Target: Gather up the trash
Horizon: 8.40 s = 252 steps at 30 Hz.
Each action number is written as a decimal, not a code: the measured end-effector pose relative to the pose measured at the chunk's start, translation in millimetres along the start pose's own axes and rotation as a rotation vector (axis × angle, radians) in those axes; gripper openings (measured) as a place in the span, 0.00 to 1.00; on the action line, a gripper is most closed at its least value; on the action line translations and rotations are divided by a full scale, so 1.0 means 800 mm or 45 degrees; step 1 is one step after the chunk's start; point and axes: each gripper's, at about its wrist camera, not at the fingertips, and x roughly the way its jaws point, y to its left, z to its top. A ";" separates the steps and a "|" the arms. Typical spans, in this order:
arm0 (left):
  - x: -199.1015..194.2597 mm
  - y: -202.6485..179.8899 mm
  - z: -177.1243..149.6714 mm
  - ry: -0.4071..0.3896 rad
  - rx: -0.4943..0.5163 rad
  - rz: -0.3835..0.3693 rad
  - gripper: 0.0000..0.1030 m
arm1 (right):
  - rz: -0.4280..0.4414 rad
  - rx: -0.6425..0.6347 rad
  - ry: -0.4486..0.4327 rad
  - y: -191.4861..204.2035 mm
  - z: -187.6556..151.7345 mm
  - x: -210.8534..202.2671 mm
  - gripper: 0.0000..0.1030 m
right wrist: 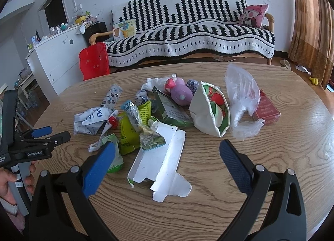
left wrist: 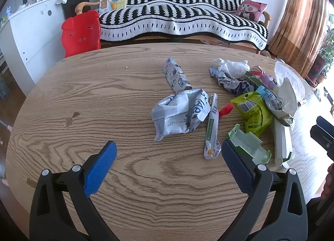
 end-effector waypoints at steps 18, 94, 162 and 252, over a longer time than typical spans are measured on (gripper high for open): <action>0.080 0.003 0.035 0.102 0.113 -0.137 0.95 | 0.117 -0.406 0.093 0.058 0.024 0.051 0.69; 0.021 -0.594 -0.257 0.646 1.078 -0.748 0.32 | -0.143 1.126 0.123 -0.414 -0.420 -0.221 0.15; 0.116 -0.050 0.031 0.102 0.291 -0.164 0.93 | -0.195 0.028 0.391 -0.024 -0.006 0.105 0.93; -0.026 -0.605 -0.269 0.673 1.026 -0.910 0.59 | -0.096 1.285 0.061 -0.410 -0.401 -0.258 0.75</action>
